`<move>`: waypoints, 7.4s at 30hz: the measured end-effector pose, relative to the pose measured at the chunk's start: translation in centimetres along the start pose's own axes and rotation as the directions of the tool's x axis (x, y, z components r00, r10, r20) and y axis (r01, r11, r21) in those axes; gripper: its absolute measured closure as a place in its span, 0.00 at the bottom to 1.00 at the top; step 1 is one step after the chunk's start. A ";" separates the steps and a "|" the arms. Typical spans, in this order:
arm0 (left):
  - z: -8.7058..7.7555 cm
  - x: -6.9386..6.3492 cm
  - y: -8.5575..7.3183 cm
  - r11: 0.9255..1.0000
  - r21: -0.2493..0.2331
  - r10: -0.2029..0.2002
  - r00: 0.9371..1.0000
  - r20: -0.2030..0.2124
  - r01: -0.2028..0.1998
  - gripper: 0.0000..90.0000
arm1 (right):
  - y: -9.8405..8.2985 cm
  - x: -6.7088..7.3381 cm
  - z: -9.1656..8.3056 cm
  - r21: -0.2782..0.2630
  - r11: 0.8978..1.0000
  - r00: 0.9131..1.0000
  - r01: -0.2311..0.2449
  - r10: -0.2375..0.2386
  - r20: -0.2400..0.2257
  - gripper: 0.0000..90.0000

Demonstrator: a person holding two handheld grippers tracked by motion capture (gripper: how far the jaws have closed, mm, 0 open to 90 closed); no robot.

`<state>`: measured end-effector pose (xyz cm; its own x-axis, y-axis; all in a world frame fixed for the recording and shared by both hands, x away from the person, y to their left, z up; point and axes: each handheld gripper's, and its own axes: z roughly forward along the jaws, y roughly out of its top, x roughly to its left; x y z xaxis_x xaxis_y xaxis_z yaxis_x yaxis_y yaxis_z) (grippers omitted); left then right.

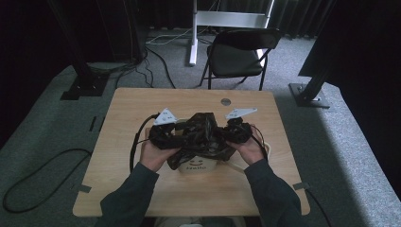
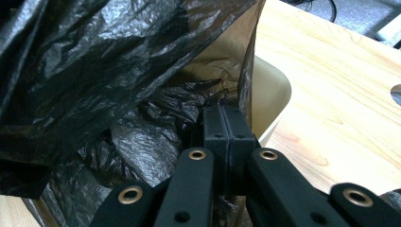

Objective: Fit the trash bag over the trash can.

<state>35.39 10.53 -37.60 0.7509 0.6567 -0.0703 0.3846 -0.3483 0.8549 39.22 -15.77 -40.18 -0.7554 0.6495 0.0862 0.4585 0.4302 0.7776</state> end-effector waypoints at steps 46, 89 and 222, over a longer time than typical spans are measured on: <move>0.8 11.3 -6.9 0.912 0.006 -0.407 0.904 -0.130 0.411 1.00 | -0.2 -1.6 -0.2 0.003 1.000 0.996 -0.020 0.019 0.082 0.82; -6.4 8.0 -7.9 0.953 -0.081 -0.299 0.951 -0.084 0.292 0.66 | -0.2 -1.2 -0.1 0.004 1.000 0.998 -0.003 0.003 0.070 0.81; -1.3 5.0 -11.1 0.932 0.118 -0.351 0.934 0.069 0.342 0.99 | -3.2 2.5 -3.7 0.063 0.991 0.991 0.117 -0.113 -0.069 0.99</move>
<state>34.21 18.52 -46.75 0.6030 0.6895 -0.4012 0.6788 -0.1793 0.7121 34.11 -17.82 -40.17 -0.8330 0.5518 0.0406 0.3951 0.5419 0.7418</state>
